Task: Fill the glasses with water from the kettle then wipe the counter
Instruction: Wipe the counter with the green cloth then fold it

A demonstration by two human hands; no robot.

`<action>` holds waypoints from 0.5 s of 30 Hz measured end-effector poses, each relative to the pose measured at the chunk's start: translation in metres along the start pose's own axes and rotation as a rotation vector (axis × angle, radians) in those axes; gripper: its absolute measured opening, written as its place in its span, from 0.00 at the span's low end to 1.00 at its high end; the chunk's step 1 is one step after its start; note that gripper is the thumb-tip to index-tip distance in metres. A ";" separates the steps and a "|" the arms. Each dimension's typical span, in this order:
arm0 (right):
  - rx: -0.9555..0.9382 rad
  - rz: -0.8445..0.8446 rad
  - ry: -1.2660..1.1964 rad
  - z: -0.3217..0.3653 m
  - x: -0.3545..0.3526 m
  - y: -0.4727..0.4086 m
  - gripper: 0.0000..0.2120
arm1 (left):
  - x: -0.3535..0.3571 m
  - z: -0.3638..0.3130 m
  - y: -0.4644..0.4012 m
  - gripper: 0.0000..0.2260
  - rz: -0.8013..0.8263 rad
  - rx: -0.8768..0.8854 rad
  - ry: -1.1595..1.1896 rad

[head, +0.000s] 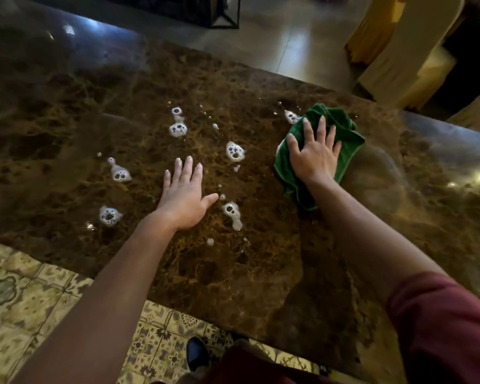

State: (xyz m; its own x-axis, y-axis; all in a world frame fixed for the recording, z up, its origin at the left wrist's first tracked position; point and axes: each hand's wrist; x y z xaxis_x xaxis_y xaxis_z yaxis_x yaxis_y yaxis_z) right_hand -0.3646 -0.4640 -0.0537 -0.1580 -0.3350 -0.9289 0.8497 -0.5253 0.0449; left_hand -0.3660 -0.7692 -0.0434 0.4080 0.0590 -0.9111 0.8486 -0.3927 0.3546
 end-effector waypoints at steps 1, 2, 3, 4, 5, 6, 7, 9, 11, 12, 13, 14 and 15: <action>-0.013 0.005 0.004 0.005 0.000 -0.017 0.36 | 0.000 0.000 -0.001 0.36 0.001 -0.002 0.002; -0.029 0.019 0.012 0.011 0.001 -0.034 0.35 | 0.001 0.000 -0.002 0.36 0.002 -0.006 0.005; -0.047 0.041 0.020 0.016 0.002 -0.048 0.35 | 0.001 0.001 -0.002 0.36 0.005 -0.010 0.008; -0.066 0.066 0.029 0.020 0.003 -0.059 0.34 | 0.001 0.001 -0.002 0.36 0.008 -0.012 0.007; -0.090 0.086 0.037 0.022 0.003 -0.066 0.33 | 0.001 0.001 -0.002 0.36 0.011 -0.012 0.005; -0.119 0.100 0.041 0.023 0.004 -0.068 0.32 | 0.000 0.001 -0.002 0.37 0.015 -0.011 0.005; -0.154 0.110 0.043 0.021 0.004 -0.064 0.32 | -0.001 0.001 -0.002 0.37 0.018 -0.008 0.012; -0.243 0.129 0.051 0.019 0.006 -0.041 0.32 | -0.001 0.001 -0.002 0.37 0.014 -0.006 0.026; -0.324 0.163 0.070 0.013 0.008 0.004 0.31 | -0.002 0.001 -0.001 0.37 0.011 -0.005 0.032; -0.359 0.183 0.082 0.009 0.010 0.033 0.31 | -0.001 0.001 0.000 0.37 0.007 -0.003 0.031; -0.393 0.196 0.093 0.002 0.012 0.066 0.31 | -0.001 0.001 0.000 0.37 0.001 0.000 0.029; -0.426 0.197 0.099 -0.007 0.013 0.101 0.31 | 0.000 0.002 0.000 0.36 -0.003 0.004 0.029; -0.453 0.186 0.100 -0.019 0.013 0.136 0.30 | 0.000 0.002 0.000 0.36 -0.006 0.010 0.030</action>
State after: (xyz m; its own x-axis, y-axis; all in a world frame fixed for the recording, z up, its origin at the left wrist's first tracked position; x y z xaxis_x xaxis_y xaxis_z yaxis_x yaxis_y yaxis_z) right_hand -0.2420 -0.5251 -0.0664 0.0470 -0.3027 -0.9519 0.9956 -0.0637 0.0694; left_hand -0.3666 -0.7708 -0.0441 0.4131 0.0893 -0.9063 0.8478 -0.4010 0.3469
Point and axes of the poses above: each hand's wrist, its own y-axis away from the middle knuckle, its own x-axis out of the palm, z = x × y, and after that the axes turned 4 degrees about -y, right-handed
